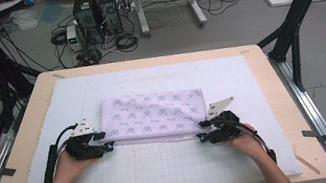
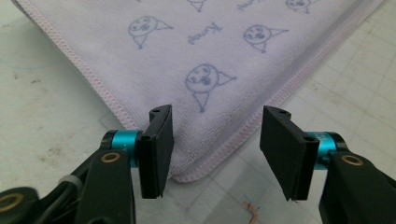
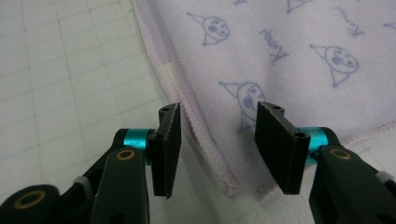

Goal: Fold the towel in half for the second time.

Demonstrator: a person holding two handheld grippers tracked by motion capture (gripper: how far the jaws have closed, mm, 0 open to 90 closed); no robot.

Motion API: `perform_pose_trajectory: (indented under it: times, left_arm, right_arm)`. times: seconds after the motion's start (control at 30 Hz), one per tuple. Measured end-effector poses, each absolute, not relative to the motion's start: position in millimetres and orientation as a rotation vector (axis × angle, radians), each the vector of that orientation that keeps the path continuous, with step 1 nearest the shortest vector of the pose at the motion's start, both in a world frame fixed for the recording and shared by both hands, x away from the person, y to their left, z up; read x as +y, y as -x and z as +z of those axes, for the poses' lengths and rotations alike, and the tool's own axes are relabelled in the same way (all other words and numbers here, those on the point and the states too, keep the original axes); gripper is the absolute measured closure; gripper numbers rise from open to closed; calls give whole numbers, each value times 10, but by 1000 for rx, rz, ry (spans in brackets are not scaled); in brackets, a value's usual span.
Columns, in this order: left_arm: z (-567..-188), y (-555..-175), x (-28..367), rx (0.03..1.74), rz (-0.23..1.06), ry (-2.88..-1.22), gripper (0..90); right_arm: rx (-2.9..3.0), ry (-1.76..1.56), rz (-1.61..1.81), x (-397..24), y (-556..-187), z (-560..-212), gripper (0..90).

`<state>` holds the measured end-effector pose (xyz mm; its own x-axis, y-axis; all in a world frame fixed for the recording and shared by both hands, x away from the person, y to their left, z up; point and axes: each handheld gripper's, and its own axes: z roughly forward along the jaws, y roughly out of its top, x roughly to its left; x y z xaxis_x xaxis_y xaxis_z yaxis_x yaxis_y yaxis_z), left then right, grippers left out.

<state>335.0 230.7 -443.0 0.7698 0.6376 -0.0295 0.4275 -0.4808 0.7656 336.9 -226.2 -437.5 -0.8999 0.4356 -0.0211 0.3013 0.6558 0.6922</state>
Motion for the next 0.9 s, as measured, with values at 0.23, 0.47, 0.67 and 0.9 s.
perform_pose_trajectory:
  times: [0.23,0.47,0.67,0.9]
  left_arm:
    - [-4410,-3302,2228,789,486,-2183,780]
    - [-4288,-3179,2208,772,445,-2153,820]
    - [-4302,-3167,2223,798,396,-2157,639]
    - [-4181,-3240,2198,779,403,-2100,757]
  right_arm:
    - [2639,-546,1040,-2289,-3420,-4367,803]
    - [2662,-554,1086,-2416,-3480,-4203,818]
    - [2789,-622,1100,-2407,-3510,-4274,610]
    - [2636,-739,1275,-2471,-3559,-4091,697]
